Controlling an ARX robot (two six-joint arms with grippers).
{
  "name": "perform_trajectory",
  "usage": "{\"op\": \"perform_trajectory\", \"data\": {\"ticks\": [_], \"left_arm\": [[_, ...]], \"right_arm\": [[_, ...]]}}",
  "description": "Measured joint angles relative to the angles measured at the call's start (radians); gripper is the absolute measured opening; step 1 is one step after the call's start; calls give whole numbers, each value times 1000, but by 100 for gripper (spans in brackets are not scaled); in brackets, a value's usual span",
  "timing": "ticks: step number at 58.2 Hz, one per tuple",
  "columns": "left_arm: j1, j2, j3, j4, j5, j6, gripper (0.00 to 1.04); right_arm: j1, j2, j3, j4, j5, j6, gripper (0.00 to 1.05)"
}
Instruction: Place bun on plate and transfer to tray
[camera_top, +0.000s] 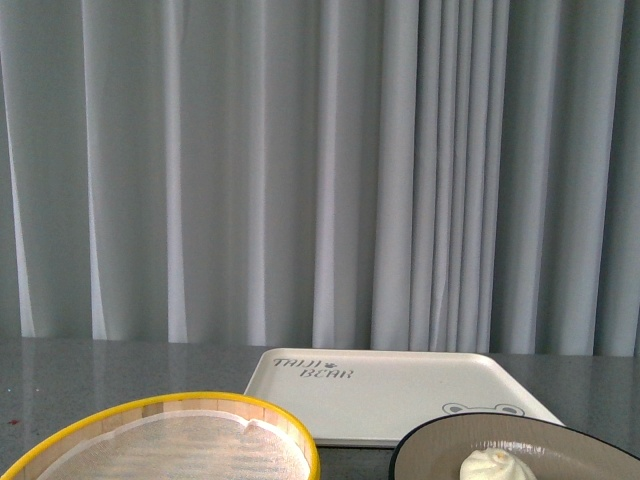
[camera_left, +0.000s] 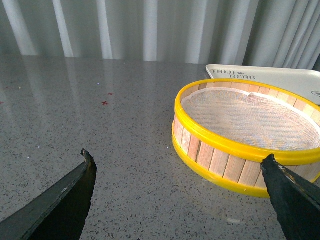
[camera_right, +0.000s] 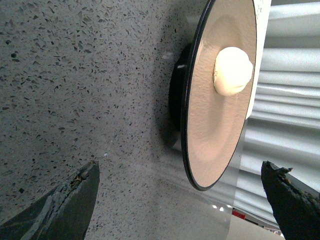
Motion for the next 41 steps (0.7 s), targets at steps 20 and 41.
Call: {"op": "perform_trajectory", "data": {"ticks": [20,41], "left_arm": [[0,0,0,0,0,0,98],[0,0,0,0,0,0,98]], "right_arm": [[-165,54,2,65,-145,-71,96],[-266,256,55,202,-242,-175,96]]}}
